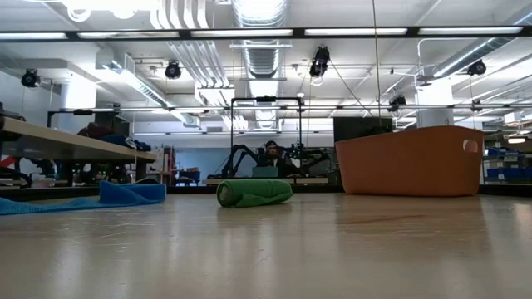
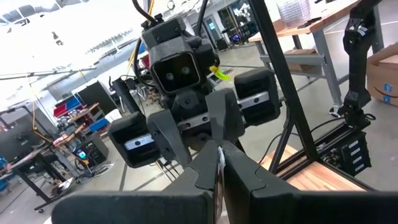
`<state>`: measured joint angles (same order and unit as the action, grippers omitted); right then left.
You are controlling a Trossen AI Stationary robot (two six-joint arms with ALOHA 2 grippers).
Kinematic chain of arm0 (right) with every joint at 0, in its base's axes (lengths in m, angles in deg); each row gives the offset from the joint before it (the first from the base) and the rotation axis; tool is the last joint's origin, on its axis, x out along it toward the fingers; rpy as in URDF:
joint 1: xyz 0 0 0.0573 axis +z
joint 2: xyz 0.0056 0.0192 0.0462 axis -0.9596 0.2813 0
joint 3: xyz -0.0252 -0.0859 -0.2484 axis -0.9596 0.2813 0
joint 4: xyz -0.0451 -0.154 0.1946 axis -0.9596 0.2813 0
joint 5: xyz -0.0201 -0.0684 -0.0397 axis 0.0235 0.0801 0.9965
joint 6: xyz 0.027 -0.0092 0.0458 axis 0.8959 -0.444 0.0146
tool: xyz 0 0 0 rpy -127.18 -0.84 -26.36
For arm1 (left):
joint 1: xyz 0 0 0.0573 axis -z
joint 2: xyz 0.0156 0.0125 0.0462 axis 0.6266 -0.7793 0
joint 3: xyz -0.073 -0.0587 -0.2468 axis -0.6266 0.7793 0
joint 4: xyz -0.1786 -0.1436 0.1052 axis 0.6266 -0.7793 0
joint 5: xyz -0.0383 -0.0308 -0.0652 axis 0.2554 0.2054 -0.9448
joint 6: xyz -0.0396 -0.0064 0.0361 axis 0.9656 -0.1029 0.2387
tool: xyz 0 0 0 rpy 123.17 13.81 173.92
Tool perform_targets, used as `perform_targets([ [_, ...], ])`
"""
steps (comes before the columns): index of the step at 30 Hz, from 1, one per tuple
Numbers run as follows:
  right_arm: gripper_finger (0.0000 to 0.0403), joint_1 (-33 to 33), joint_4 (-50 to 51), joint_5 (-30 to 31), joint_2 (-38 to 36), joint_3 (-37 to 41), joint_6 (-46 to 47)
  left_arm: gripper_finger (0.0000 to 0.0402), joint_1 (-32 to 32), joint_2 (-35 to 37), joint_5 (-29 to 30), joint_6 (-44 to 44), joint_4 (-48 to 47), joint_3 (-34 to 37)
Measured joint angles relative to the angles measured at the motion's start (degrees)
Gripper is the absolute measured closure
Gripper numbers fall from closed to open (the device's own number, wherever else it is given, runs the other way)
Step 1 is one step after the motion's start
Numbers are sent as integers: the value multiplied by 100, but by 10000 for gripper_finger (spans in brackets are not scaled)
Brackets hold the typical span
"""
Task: Roll bandage
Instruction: Open the right transparent zip bag
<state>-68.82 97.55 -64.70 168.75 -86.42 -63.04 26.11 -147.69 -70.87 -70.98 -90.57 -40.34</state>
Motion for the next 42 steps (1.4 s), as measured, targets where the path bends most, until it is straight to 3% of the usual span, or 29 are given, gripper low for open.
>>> perform_targets([
  [15,384,0,131,-66,2,107,225,382,32,-220,0,469,44,2],
  [22,400,1,398,-66,2,112,536,323,42,-243,30,865,83,2],
  [26,401,2,588,27,-23,112,559,264,46,-212,714,1695,-48,-4],
  [28,401,2,1096,431,-80,104,603,231,42,-133,1089,1720,-265,-4],
  [31,401,2,2557,1778,-184,2,964,181,42,46,1460,1604,-404,-9],
  [33,401,0,3690,2918,-241,-35,1654,153,42,145,1502,1606,-386,-17],
  [35,401,-9,4504,3505,-249,-35,2524,129,42,195,1508,1606,-362,-17],
  [38,401,-8,4496,3027,-243,1,3029,102,44,209,1508,1715,-367,-15],
  [42,401,-14,3741,1761,-174,23,2416,89,76,76,1505,1792,-453,-15],
])
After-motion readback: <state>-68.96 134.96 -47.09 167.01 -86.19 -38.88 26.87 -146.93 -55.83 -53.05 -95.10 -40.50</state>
